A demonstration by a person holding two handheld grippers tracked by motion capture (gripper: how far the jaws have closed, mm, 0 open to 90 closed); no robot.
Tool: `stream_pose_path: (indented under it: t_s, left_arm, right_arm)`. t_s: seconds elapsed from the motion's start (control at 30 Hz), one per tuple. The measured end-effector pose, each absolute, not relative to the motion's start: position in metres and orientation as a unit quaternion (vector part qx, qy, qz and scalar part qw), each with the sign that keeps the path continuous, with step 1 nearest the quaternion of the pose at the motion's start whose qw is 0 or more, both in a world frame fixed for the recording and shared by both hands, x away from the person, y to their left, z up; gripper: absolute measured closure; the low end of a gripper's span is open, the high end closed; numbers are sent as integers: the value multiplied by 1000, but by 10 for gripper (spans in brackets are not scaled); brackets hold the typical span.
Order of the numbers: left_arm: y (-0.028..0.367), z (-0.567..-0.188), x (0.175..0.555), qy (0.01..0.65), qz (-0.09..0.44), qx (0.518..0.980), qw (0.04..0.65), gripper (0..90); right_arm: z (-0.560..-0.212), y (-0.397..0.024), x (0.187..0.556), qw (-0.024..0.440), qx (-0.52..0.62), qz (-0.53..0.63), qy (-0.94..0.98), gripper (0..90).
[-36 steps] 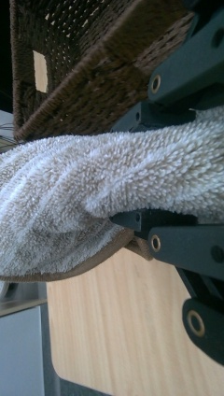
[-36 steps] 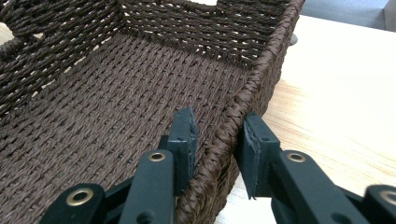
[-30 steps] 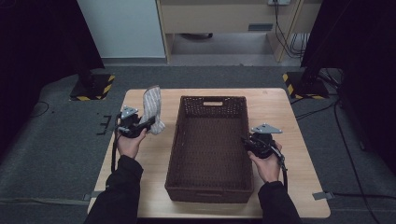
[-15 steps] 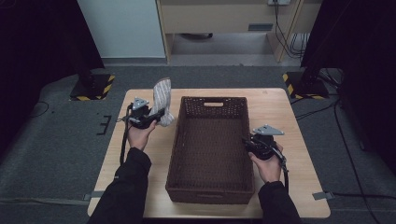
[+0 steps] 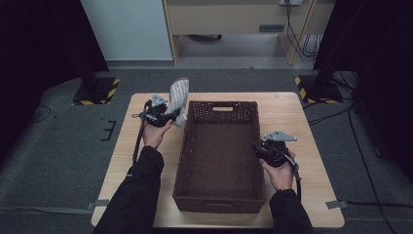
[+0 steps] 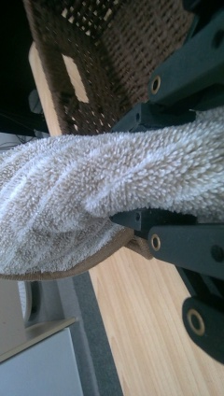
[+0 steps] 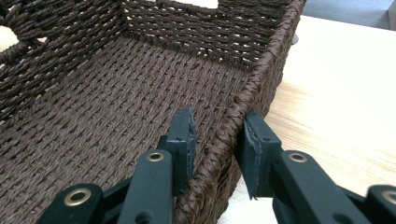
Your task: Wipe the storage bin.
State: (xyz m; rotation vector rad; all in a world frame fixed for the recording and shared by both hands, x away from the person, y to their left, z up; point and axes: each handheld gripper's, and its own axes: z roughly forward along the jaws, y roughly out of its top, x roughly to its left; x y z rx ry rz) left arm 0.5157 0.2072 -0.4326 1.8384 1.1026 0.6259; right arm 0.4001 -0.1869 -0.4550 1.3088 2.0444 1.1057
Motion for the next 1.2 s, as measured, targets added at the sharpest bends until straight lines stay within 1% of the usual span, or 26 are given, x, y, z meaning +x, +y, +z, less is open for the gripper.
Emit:
stream_pose_path:
  t_s: [0.27, 0.37, 0.47, 0.67, 0.97, 1.03, 1.07, 1.13, 1.2]
  left_arm:
    - [205, -441, 525, 443, 249, 741, 438, 624]
    - [200, -446, 530, 439, 244, 749, 432, 624]
    - [197, -453, 533, 440, 233, 752, 431, 629]
    - [201, -468, 534, 451, 204, 748, 443, 633]
    - [193, -499, 534, 446, 191, 786, 382, 633]
    - [194, -504, 533, 450, 184, 785, 385, 633]
    - [197, -506, 533, 456, 175, 780, 392, 633]
    - [202, -506, 532, 460, 156, 784, 387, 633]
    - [204, -502, 527, 456, 155, 787, 385, 634]
  right_arm:
    - [-456, -186, 404, 233, 474, 409, 744, 691]
    - [-456, -186, 404, 233, 473, 407, 746, 691]
    - [-456, -186, 404, 235, 472, 407, 746, 691]
    - [-456, -185, 404, 235, 474, 405, 746, 691]
    - [-455, -185, 404, 234, 474, 404, 746, 691]
    - [-456, -185, 403, 235, 474, 405, 746, 691]
    - [-456, -185, 403, 236, 474, 405, 746, 691]
    - [-456, -185, 404, 236, 473, 406, 745, 691]
    - [-456, -185, 403, 236, 474, 406, 745, 691]
